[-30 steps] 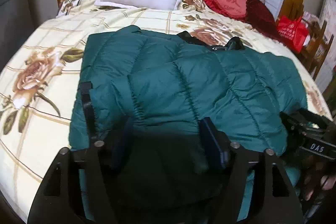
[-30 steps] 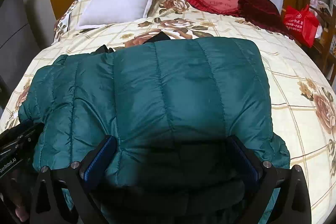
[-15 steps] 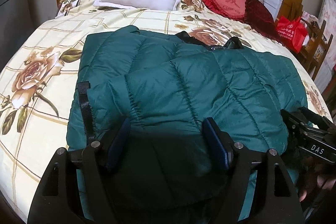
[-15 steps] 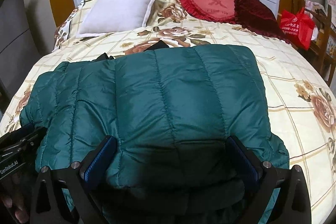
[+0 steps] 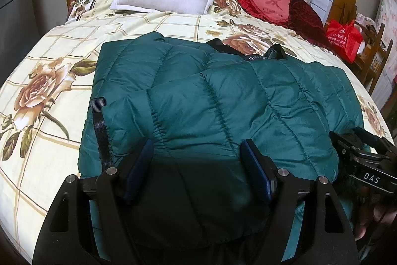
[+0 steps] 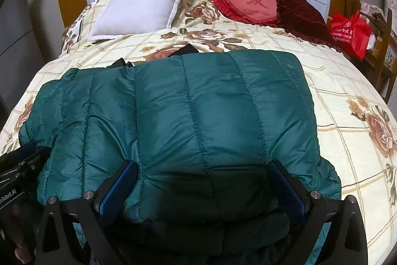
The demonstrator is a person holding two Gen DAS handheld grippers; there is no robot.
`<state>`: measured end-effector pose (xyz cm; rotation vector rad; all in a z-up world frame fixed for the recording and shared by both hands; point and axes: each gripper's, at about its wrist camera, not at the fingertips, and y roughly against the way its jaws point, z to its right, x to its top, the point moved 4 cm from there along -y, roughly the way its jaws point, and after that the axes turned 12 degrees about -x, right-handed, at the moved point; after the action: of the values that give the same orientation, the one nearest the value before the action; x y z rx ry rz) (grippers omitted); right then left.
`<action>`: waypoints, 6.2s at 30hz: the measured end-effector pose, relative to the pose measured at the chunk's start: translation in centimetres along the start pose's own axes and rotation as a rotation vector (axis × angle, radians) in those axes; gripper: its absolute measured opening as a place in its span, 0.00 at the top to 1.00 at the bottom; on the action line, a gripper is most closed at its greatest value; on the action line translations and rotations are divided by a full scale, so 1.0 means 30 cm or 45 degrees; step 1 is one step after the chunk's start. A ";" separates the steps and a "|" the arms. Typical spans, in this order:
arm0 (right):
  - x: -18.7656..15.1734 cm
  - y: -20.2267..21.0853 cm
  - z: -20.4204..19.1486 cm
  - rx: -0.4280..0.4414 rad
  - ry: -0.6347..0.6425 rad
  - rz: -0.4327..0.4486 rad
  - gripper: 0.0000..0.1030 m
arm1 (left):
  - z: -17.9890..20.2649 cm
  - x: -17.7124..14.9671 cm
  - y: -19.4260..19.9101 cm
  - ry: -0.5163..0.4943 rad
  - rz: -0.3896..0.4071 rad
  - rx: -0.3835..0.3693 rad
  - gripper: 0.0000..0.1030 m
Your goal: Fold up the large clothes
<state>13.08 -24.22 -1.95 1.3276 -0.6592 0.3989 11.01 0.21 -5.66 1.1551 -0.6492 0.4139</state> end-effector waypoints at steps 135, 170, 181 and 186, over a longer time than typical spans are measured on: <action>-0.789 0.533 0.462 0.248 -0.011 -0.050 0.45 | -0.046 -0.754 0.629 0.023 0.004 -0.191 0.34; -0.814 0.625 0.419 0.281 0.045 0.066 0.77 | -0.054 -0.746 0.661 -0.018 0.024 -0.136 0.83; -0.862 0.584 0.417 0.282 -0.001 -0.006 0.36 | -0.061 -0.765 0.642 0.043 0.002 -0.161 0.49; -0.866 0.587 0.414 0.325 -0.015 0.009 0.60 | -0.067 -0.761 0.638 0.061 0.044 -0.167 0.48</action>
<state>-20.10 -29.97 -4.15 1.5709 -0.6377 0.4937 -17.27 9.57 -7.84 1.0080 -0.6459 0.4213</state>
